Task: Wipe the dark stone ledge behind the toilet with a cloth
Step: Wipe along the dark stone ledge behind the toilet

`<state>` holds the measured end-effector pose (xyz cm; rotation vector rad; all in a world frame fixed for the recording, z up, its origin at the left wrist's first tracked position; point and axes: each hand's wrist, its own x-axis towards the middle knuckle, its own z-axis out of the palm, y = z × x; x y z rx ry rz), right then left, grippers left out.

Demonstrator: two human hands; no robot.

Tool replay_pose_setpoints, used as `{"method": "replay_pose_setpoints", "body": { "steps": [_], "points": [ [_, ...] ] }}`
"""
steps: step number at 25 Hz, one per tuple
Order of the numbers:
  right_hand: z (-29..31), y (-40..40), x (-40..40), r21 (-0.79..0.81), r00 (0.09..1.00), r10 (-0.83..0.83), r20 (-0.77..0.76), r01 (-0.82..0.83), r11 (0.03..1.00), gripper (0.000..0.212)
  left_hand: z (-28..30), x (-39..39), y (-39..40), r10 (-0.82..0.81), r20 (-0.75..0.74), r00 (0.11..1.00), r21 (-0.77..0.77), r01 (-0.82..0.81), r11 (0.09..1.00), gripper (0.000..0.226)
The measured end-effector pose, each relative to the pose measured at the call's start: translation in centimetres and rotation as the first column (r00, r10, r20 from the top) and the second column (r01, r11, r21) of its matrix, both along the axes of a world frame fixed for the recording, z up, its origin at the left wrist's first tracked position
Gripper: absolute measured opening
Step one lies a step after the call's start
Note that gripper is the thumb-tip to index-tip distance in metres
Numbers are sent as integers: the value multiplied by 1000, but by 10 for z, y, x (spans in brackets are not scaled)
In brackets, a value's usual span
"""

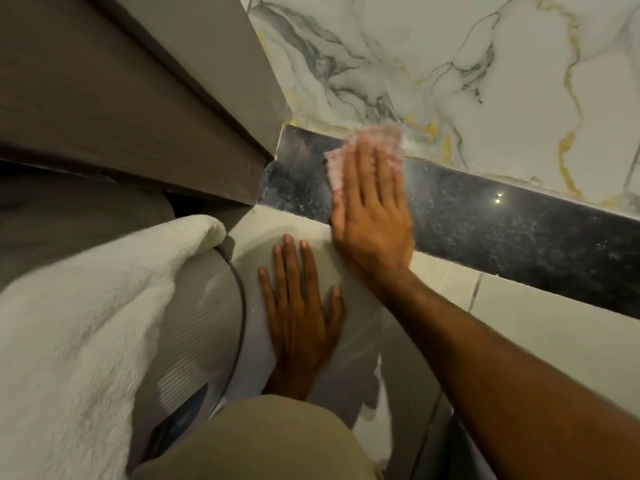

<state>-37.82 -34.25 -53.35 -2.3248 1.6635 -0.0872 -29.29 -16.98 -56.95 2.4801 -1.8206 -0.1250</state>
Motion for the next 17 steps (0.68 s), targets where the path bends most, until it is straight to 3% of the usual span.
{"method": "replay_pose_setpoints", "body": {
  "steps": [2,5,6,7,9,10,12,15,16,17],
  "points": [
    [-4,3,10,-9,962,273,18,-273,962,68,-3,4,2,16,7,1000,-12,-16,1000,75],
    [-7,3,-34,-51,771,637,6,-636,770,64,-4,7,7,15,-24,1000,-30,-16,999,74],
    [-7,-2,-39,-65,762,648,-18,-648,759,64,-4,7,7,12,-31,999,-29,-13,999,75],
    [-6,-10,-32,-73,815,579,-30,-580,812,65,-3,8,7,13,-27,1000,-24,-14,1000,76],
    [3,-24,7,-69,958,288,3,-287,955,68,-3,10,6,-7,-7,1000,-15,7,1000,77],
    [6,-25,28,-37,977,211,14,-210,977,70,-4,12,7,-21,1,1000,-18,21,1000,77],
    [5,-14,45,0,935,353,19,-353,935,69,-7,12,11,-6,3,1000,-27,6,1000,77],
    [-3,-7,-6,-17,705,709,6,-709,705,65,-5,7,11,63,0,998,-34,-63,997,76],
    [-5,-15,-21,-34,679,734,-11,-734,678,64,-3,5,10,68,-7,998,-33,-68,997,76],
    [-6,-26,-24,-48,731,682,-31,-683,729,65,-1,4,9,65,-11,998,-28,-65,997,76]
  ]
}}
